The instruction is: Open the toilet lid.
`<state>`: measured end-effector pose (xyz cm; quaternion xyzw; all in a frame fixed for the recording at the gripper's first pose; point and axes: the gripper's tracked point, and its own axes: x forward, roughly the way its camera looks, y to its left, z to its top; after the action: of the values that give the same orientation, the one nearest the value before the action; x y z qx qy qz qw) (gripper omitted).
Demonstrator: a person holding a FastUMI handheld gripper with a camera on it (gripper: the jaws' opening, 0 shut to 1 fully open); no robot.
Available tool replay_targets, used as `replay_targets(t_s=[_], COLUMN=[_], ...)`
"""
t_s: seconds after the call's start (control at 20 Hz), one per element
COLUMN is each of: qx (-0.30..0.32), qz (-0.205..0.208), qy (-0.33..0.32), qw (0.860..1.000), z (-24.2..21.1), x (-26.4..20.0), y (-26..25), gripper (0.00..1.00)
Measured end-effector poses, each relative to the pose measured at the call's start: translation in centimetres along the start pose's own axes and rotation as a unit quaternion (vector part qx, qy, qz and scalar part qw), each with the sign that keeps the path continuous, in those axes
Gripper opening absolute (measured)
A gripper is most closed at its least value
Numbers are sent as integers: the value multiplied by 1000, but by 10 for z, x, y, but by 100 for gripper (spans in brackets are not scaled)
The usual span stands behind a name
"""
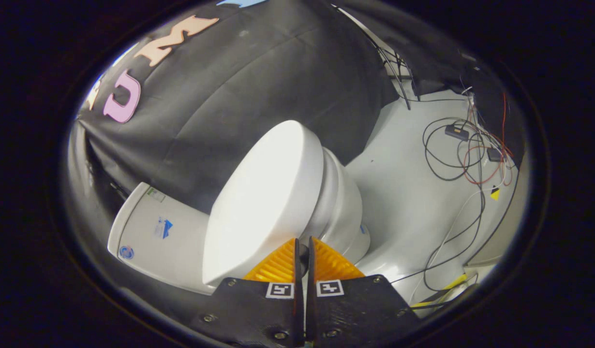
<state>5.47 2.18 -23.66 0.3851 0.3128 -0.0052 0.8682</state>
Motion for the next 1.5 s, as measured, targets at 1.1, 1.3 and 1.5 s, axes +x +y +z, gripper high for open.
replay_targets(t_s=[1.1,1.3,1.5], qx=[-32,-44,-51], qz=[111,125,135], qy=[-45,-51,-56], qw=[992,990,988], z=[39,41,41], x=[-53,-64,-71], y=[89,110,126], gripper=[3,3,3])
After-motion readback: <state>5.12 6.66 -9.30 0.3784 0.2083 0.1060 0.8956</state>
